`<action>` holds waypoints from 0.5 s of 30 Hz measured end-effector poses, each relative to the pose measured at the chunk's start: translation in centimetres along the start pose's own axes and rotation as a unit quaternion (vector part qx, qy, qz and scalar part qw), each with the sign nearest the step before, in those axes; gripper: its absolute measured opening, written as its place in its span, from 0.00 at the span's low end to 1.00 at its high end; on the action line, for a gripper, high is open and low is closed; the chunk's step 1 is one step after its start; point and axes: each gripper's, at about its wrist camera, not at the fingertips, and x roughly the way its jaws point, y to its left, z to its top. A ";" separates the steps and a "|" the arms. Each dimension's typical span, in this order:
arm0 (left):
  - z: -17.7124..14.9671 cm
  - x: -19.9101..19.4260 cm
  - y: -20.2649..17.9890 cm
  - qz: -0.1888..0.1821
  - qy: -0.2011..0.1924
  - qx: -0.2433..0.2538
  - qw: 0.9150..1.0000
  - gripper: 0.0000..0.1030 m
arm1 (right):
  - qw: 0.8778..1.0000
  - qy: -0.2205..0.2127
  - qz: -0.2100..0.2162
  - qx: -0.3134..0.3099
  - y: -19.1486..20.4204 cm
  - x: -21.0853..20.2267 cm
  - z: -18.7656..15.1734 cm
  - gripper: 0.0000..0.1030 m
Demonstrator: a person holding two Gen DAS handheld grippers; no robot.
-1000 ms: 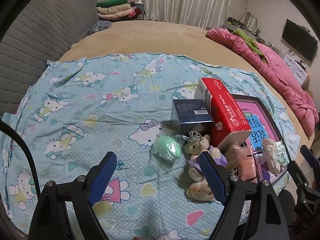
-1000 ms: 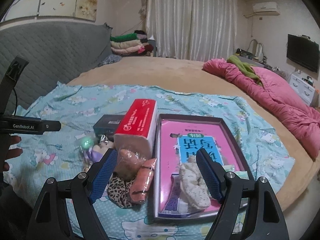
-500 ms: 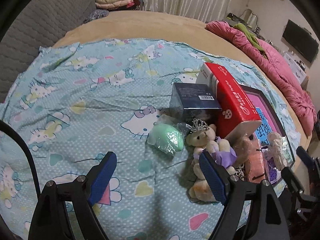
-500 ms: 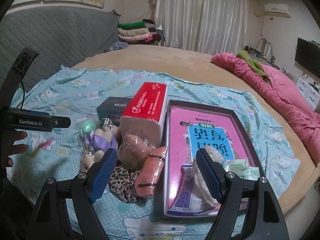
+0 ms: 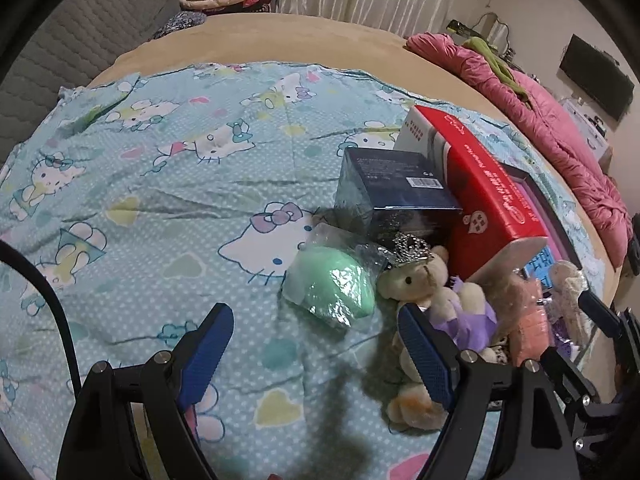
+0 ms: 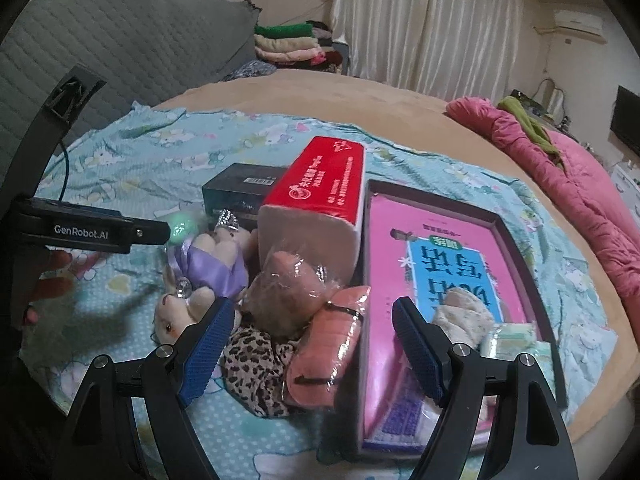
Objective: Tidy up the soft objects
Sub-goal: 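Grasp the bagged green egg with the left tool while the right grasps the bagged pink ball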
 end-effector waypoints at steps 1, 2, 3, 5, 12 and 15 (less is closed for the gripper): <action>0.0 0.2 0.1 -0.002 0.001 0.000 1.000 0.82 | 1.000 0.001 -0.001 -0.004 0.1 0.4 0.0 0.80; 0.0 0.4 0.1 -0.005 0.001 0.000 1.000 0.82 | 1.000 0.001 -0.003 -0.008 0.1 0.7 0.1 0.80; 0.1 0.7 0.2 -0.009 0.002 0.001 1.000 0.82 | 1.000 0.001 -0.003 -0.011 0.2 1.0 0.1 0.80; 0.2 1.2 0.3 -0.010 0.003 0.003 1.000 0.82 | 1.000 0.005 -0.001 -0.016 0.3 1.6 0.1 0.80; 0.9 2.9 0.9 -0.012 0.014 -0.004 1.000 0.82 | 0.999 0.009 0.001 -0.032 0.4 3.3 0.4 0.80; 0.9 3.5 1.4 -0.022 0.023 -0.014 0.999 0.82 | 0.999 0.008 0.001 -0.039 0.5 3.9 0.6 0.80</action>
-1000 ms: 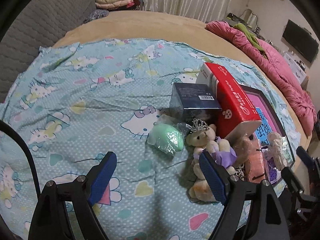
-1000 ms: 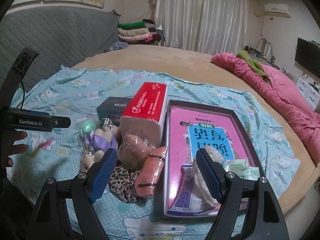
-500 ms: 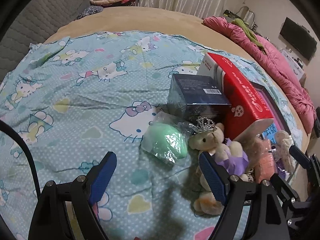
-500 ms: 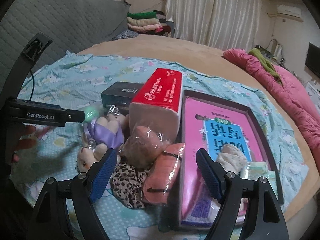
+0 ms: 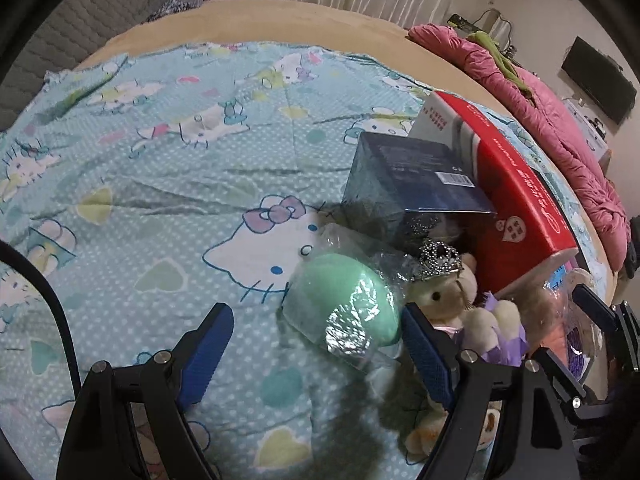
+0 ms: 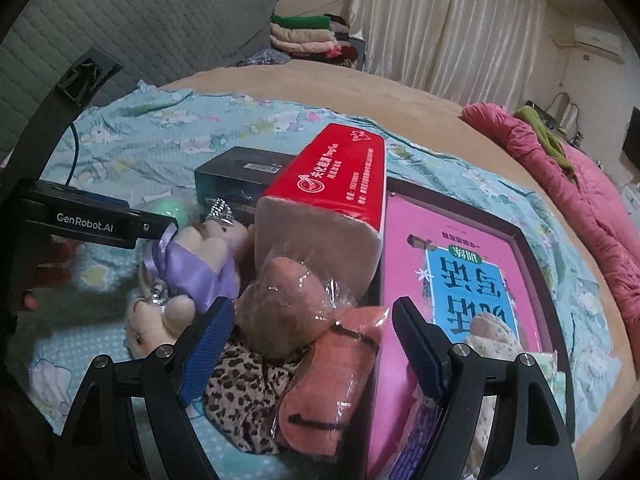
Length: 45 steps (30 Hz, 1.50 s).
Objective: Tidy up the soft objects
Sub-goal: 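Grasp the bagged green egg with the left tool while the right grasps the bagged pink ball, then lift and carry the green egg and pink ball bag with both tools over the pink box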
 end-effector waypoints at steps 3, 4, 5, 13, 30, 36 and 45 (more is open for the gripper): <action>0.1 0.2 0.0 -0.004 -0.001 -0.002 1.000 0.82 | 1.000 -0.004 0.000 -0.013 0.3 0.4 0.2 0.80; 0.1 0.2 0.0 -0.005 0.000 -0.002 1.000 0.82 | 1.000 -0.006 -0.002 -0.021 0.5 0.5 0.3 0.80; 0.1 0.3 0.1 -0.005 0.001 -0.002 1.000 0.82 | 1.000 -0.008 -0.003 -0.028 0.7 0.7 0.4 0.80; 0.2 0.8 -0.2 0.002 0.003 0.007 1.000 0.82 | 0.998 -0.003 -0.004 -0.058 1.8 2.0 0.5 0.79; 0.2 1.6 -0.7 0.023 0.001 0.028 0.999 0.81 | 0.999 -0.006 0.037 -0.033 1.0 2.3 0.4 0.43; 0.2 1.4 -0.4 0.013 -0.006 0.020 1.000 0.66 | 0.999 -0.008 0.046 -0.025 0.6 1.9 0.5 0.40; 0.3 0.8 0.4 -0.020 -0.010 -0.001 1.000 0.51 | 0.998 -0.016 0.055 -0.015 0.3 0.8 0.4 0.39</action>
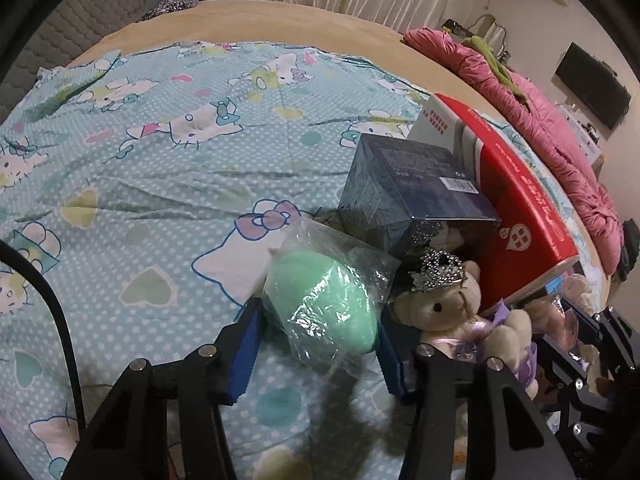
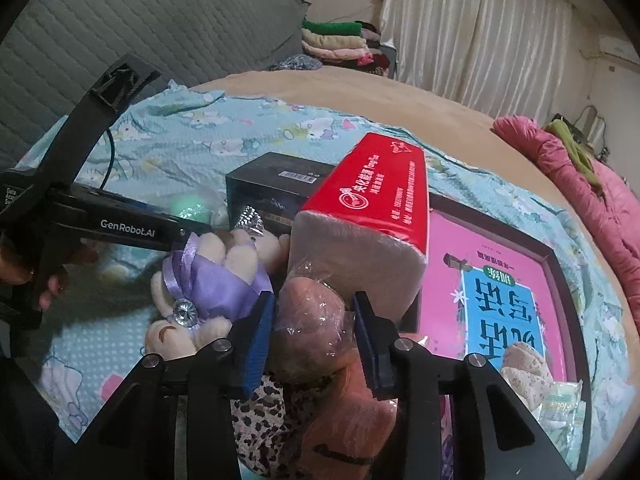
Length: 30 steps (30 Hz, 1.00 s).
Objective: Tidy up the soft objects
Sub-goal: 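Lift and carry the green egg and pink ball bag with both tools over the pink box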
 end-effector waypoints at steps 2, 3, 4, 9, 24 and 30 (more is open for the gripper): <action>0.0 -0.2 0.0 -0.004 -0.001 -0.001 1.000 0.50 | 1.000 -0.002 0.002 0.006 -0.2 -0.3 0.0 0.39; 0.0 -0.3 0.0 -0.005 -0.002 -0.002 1.000 0.50 | 1.000 -0.001 0.004 0.012 -0.3 -0.5 0.0 0.39; 0.0 -0.4 -0.1 -0.006 -0.003 -0.002 1.000 0.50 | 1.000 -0.001 0.005 0.015 -0.4 -0.6 0.0 0.39; -0.1 -1.4 -0.5 -0.009 -0.011 0.003 1.000 0.50 | 0.999 -0.004 0.018 0.038 -0.9 -1.7 -0.2 0.39; -1.0 -4.8 -2.2 -0.007 -0.030 0.018 0.999 0.50 | 0.997 -0.020 0.033 0.070 -1.7 -3.8 -0.1 0.38; -1.7 -6.3 -2.7 0.002 -0.036 0.022 0.999 0.50 | 0.997 -0.020 0.038 0.068 -1.8 -4.0 -0.3 0.38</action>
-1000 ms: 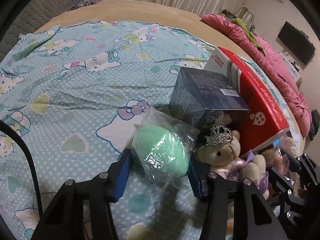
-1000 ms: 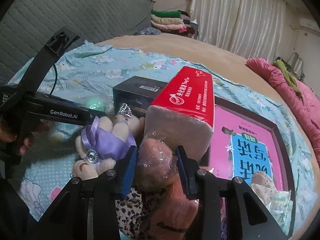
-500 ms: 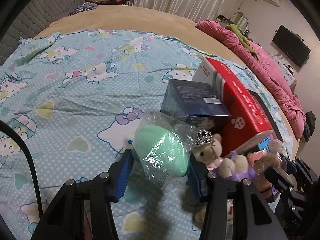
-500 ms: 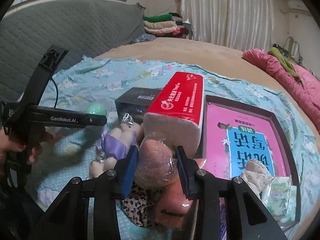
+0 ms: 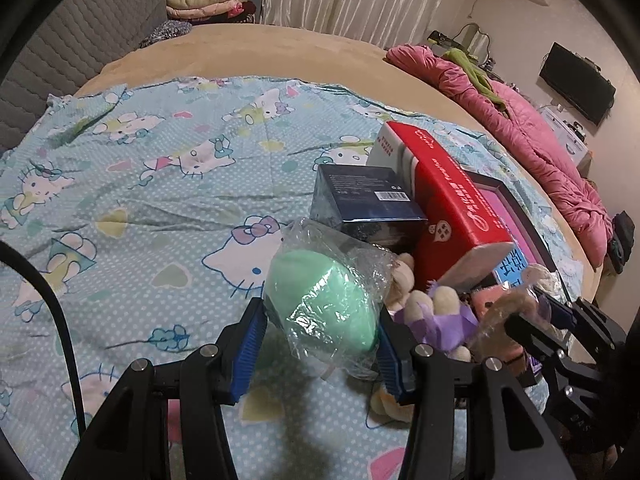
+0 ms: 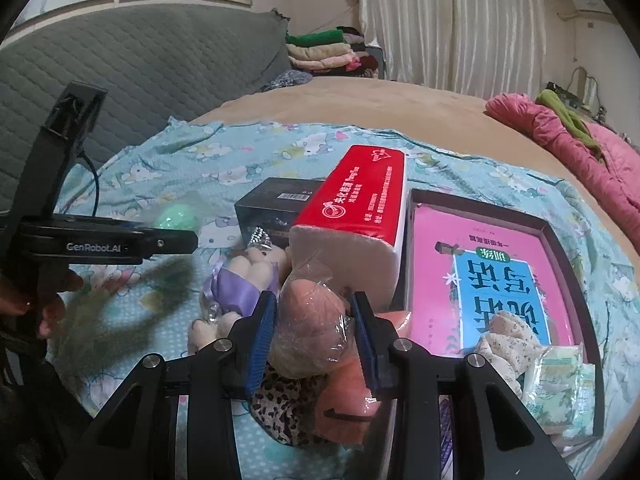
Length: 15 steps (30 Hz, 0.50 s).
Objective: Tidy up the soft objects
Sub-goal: 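Lift and carry the green egg and pink ball bag with both tools over the pink box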
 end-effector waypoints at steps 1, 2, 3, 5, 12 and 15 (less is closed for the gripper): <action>-0.1 -0.3 -0.2 0.001 0.000 0.001 1.000 0.50 | 1.000 -0.004 0.001 0.003 -0.1 -0.2 0.1 0.38; -0.2 -0.5 -0.3 0.001 0.000 0.002 1.000 0.50 | 1.000 -0.008 0.002 0.006 -0.3 -0.4 0.1 0.38; -0.2 -0.8 -0.6 0.000 0.000 0.004 1.000 0.50 | 1.000 -0.013 0.003 0.010 -0.5 -0.7 0.2 0.38; -0.2 -1.3 -1.2 -0.002 0.000 0.008 1.000 0.50 | 1.000 -0.022 0.004 0.016 -0.8 -1.2 0.4 0.38; -0.1 -2.5 -4.0 -0.004 -0.004 0.024 1.000 0.50 | 0.998 -0.051 0.001 0.038 -2.3 -3.3 0.8 0.38; 0.0 -3.0 -5.3 -0.004 -0.008 0.033 0.999 0.50 | 0.997 -0.064 -0.003 0.049 -3.1 -4.2 1.0 0.38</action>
